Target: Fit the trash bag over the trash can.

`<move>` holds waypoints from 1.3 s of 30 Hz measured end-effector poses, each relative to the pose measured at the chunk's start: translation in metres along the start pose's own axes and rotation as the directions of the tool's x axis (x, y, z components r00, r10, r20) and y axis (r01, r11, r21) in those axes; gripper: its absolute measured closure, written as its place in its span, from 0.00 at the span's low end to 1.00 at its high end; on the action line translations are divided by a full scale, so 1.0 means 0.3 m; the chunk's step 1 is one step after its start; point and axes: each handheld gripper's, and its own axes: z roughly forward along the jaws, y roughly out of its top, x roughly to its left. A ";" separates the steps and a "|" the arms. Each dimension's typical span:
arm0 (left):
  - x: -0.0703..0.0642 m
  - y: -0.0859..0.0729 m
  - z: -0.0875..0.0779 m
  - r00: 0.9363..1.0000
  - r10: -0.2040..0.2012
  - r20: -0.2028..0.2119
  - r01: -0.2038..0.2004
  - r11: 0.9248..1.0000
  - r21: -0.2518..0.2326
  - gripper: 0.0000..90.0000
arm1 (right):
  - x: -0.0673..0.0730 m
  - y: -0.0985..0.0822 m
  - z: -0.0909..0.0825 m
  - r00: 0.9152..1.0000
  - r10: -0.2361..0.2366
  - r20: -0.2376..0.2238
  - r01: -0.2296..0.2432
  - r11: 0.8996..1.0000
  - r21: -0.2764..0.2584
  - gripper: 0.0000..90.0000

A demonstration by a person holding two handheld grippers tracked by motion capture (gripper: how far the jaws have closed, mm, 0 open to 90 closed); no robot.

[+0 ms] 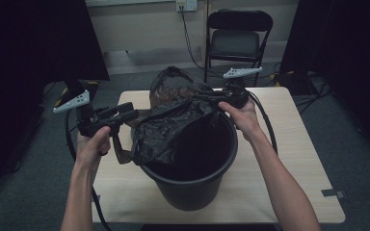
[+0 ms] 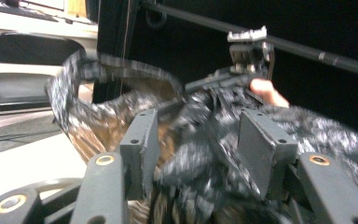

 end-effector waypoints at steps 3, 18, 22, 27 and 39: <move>0.034 0.001 0.015 1.000 -0.006 -0.019 0.007 1.000 0.024 0.56 | -0.002 0.004 -0.007 1.000 -0.007 0.010 0.007 1.000 -0.001 0.74; -0.004 -0.034 0.067 0.999 -0.014 0.049 0.011 0.999 0.052 0.63 | 0.133 0.022 -0.136 0.995 -0.095 -0.011 0.094 0.994 -0.063 0.61; -0.039 -0.059 0.058 0.999 0.003 0.049 -0.007 0.997 0.073 0.63 | 0.135 0.003 -0.141 0.995 -0.098 -0.007 0.097 0.995 -0.039 0.62; -0.081 -0.057 0.046 0.998 0.023 0.053 -0.026 0.998 0.057 0.62 | 0.150 0.008 -0.154 0.992 -0.125 -0.009 0.124 0.992 -0.030 0.89; -0.142 -0.052 0.037 0.996 0.062 0.065 -0.065 0.996 0.053 0.61 | 0.122 -0.057 -0.250 0.996 -0.079 0.027 0.082 0.991 -0.109 1.00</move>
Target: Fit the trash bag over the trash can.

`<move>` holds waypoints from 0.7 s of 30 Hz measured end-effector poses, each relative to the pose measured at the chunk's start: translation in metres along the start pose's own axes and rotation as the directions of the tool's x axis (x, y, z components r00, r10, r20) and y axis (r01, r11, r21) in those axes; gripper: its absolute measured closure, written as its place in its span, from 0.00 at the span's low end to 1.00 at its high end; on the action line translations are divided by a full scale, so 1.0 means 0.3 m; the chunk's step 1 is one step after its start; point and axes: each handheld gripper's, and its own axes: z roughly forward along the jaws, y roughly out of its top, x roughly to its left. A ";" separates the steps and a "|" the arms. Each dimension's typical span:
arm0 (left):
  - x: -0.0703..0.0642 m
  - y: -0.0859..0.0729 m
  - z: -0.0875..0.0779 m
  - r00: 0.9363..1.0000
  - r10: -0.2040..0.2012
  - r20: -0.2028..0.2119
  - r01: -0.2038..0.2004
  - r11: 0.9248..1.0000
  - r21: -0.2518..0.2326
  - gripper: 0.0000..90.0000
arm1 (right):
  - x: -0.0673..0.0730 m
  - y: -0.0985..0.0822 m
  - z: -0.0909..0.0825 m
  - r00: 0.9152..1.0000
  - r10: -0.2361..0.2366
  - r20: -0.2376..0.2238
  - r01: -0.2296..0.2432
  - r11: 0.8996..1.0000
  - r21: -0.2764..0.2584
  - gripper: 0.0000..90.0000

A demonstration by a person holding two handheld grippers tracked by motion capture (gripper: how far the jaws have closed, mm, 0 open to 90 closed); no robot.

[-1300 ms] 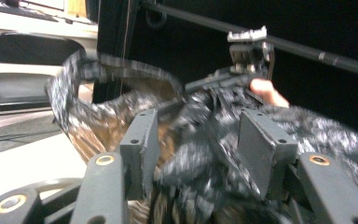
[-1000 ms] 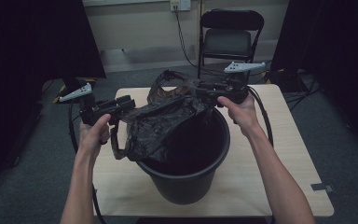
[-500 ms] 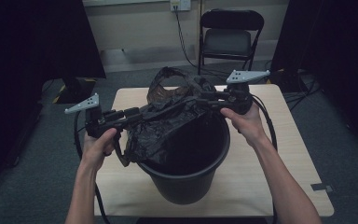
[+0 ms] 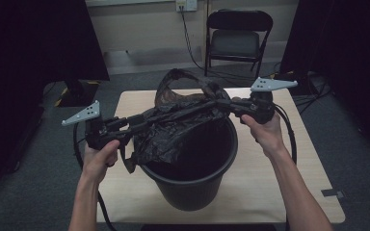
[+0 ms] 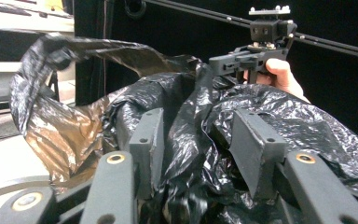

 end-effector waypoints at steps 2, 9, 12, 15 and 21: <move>-0.001 0.001 0.005 1.000 0.001 0.000 -0.001 1.000 0.003 0.60 | -0.006 -0.025 -0.026 1.000 0.009 0.008 -0.009 1.000 -0.012 1.00; 0.009 0.015 0.013 1.000 -0.001 -0.006 0.001 1.000 0.015 0.61 | -0.044 -0.108 -0.055 0.999 0.043 0.010 -0.043 0.999 0.002 1.00; 0.022 0.035 0.010 1.000 0.002 -0.013 -0.001 1.000 0.016 0.60 | -0.052 -0.124 -0.041 0.999 0.044 0.015 -0.044 0.999 0.024 1.00; 0.066 0.069 -0.008 0.999 -0.018 -0.027 0.018 1.000 -0.014 0.59 | -0.063 -0.121 -0.036 0.999 0.046 0.015 -0.046 0.999 0.006 1.00; 0.168 0.085 -0.036 0.993 -0.098 -0.070 0.092 0.993 -0.079 0.60 | -0.089 -0.103 -0.020 0.999 0.036 0.022 -0.036 0.999 0.006 1.00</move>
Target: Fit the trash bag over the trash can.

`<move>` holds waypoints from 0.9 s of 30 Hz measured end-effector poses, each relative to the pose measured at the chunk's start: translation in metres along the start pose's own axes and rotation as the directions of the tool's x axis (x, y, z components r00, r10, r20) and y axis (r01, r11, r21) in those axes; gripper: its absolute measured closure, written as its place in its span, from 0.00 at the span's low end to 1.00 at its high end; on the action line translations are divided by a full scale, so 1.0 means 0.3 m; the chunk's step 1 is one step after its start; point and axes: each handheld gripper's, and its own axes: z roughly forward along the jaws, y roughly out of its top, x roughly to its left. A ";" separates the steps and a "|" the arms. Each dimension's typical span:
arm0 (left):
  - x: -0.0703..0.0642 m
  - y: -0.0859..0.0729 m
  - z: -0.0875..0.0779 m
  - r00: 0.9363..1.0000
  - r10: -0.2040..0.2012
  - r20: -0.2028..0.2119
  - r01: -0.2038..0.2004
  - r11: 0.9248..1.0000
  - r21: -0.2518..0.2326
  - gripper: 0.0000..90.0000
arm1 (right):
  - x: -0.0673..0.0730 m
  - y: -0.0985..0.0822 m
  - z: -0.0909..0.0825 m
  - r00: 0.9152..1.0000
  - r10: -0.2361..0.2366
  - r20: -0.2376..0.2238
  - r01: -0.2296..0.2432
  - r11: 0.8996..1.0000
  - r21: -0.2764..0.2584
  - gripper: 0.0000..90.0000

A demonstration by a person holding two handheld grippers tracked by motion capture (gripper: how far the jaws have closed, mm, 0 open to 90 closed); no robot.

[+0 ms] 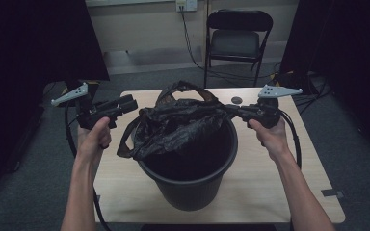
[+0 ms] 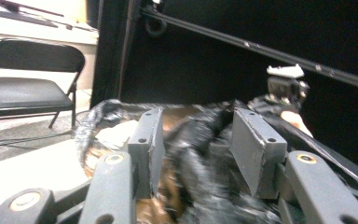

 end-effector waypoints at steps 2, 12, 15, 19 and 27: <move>0.021 -0.007 0.007 1.000 -0.020 -0.002 0.020 1.000 0.005 0.60 | -0.007 -0.001 0.006 1.000 0.006 0.000 -0.006 1.000 -0.003 1.00; 0.000 -0.057 0.119 0.999 0.015 0.049 -0.019 0.995 0.098 0.57 | -0.017 0.020 0.071 1.000 -0.002 -0.010 0.002 1.000 0.006 0.96; -0.033 -0.068 0.134 0.997 0.050 0.067 -0.059 0.990 0.131 0.67 | -0.010 0.036 0.091 1.000 -0.006 -0.006 0.006 1.000 0.011 0.82; -0.055 -0.078 0.122 0.997 0.066 0.031 -0.070 0.988 0.135 0.74 | 0.003 0.063 0.069 1.000 -0.004 0.027 0.005 1.000 -0.013 0.64; -0.092 -0.102 0.048 0.997 0.073 0.020 -0.075 0.992 0.106 0.72 | 0.063 0.117 0.020 1.000 -0.020 0.018 0.021 0.997 -0.072 0.55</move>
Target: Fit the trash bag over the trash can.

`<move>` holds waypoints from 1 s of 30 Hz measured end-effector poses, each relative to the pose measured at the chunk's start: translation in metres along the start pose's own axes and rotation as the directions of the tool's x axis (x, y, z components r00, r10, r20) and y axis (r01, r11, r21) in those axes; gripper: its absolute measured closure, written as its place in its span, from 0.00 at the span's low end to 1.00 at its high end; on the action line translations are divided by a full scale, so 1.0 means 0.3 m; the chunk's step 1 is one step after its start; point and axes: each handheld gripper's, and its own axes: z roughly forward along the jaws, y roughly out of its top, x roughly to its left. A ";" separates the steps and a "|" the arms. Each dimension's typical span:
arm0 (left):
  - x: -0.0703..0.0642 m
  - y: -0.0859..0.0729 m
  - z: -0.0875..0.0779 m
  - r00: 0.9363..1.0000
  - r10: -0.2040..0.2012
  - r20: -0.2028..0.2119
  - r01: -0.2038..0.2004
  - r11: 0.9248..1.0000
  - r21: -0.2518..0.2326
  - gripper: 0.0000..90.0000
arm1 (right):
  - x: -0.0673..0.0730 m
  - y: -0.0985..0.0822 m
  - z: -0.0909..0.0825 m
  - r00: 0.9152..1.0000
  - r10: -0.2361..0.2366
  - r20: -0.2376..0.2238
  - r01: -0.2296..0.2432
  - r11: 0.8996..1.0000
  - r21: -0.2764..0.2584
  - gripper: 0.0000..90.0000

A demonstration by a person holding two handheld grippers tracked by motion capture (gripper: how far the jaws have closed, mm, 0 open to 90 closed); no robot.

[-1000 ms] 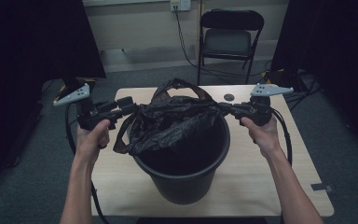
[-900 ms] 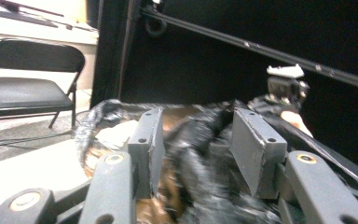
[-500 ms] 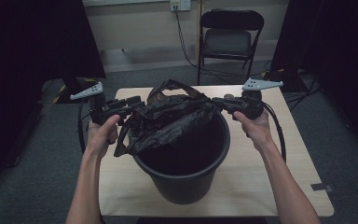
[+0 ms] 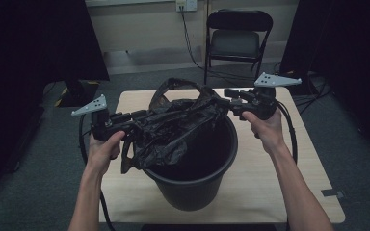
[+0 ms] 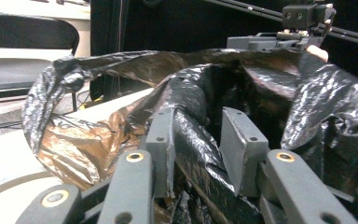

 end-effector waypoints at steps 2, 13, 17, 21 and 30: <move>-0.018 -0.011 -0.021 1.000 -0.004 -0.007 0.004 1.000 -0.010 0.71 | 0.027 0.008 0.004 1.000 -0.009 -0.018 0.009 1.000 -0.001 0.51; 0.002 0.012 -0.068 1.000 0.006 0.015 -0.006 1.000 -0.028 0.65 | 0.034 0.050 0.118 0.996 -0.060 -0.070 0.067 0.993 0.097 0.48; 0.052 0.044 0.007 0.999 -0.023 0.041 0.024 0.999 -0.033 0.65 | 0.030 0.072 0.169 0.990 -0.084 -0.110 0.098 0.987 0.128 0.46; 0.068 0.032 0.083 0.997 -0.047 0.056 0.047 0.999 -0.001 0.64 | 0.031 0.073 0.213 0.987 -0.087 -0.132 0.109 0.980 0.169 0.48; 0.034 0.012 0.045 0.999 -0.032 0.035 0.031 0.999 0.005 0.69 | 0.029 0.060 0.144 0.992 -0.078 -0.098 0.086 0.993 0.082 1.00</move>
